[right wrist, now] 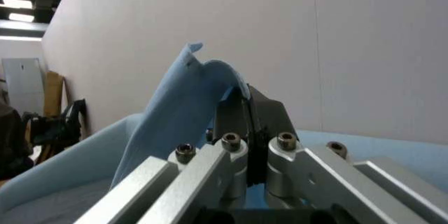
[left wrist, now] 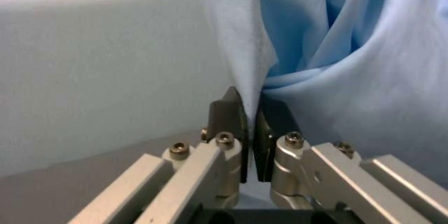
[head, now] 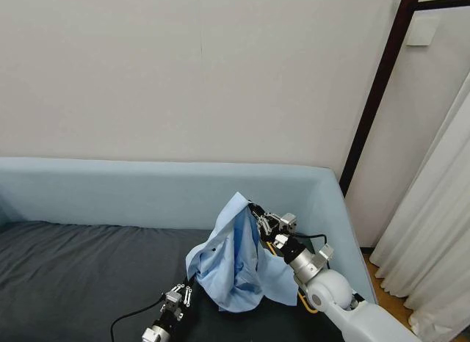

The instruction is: Pick up the clothes from the sofa and hang them on the clothes hanger.

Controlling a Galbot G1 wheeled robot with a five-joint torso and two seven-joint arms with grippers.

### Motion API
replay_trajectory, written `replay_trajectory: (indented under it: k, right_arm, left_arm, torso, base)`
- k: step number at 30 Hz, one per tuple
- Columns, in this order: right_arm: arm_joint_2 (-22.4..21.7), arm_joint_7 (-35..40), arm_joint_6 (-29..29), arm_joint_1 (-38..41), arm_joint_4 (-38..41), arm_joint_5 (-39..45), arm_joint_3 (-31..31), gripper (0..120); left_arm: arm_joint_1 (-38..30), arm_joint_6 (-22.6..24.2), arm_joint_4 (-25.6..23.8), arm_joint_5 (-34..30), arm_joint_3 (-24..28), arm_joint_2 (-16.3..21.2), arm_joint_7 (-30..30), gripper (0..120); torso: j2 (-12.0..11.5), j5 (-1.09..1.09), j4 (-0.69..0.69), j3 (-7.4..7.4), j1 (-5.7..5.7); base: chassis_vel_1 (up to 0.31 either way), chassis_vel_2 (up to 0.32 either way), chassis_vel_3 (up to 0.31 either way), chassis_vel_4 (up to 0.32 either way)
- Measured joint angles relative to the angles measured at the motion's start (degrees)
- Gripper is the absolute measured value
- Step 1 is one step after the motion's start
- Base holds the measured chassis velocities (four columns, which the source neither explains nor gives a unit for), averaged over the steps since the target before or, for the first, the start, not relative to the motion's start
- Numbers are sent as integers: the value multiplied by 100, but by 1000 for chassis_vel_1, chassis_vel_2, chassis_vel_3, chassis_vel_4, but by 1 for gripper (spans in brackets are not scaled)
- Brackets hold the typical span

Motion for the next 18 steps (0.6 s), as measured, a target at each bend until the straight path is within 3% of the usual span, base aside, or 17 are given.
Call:
replay_trajectory:
  k: [12,15,18]
  right_arm:
    - [-176,-126,67,-104,186,48,76,0]
    - [-199,-129,74,-118,208,55,89,0]
    - [-211,-129,75,-105,212,85,129,0]
  left_arm:
    - [109,-23,-73,147,-80,-192,6,48]
    - [138,-33,-90,159,-103,-193,6,45]
    - [201,-37,-149,169,-116,-185,12,33]
  torso:
    - [0,0,0,0,0]
    - [0,0,0,0,0]
    - [0,0,-1,0,0]
  base:
    - [0,0,0,0]
    - [0,0,0,0]
    - [0,0,0,0]
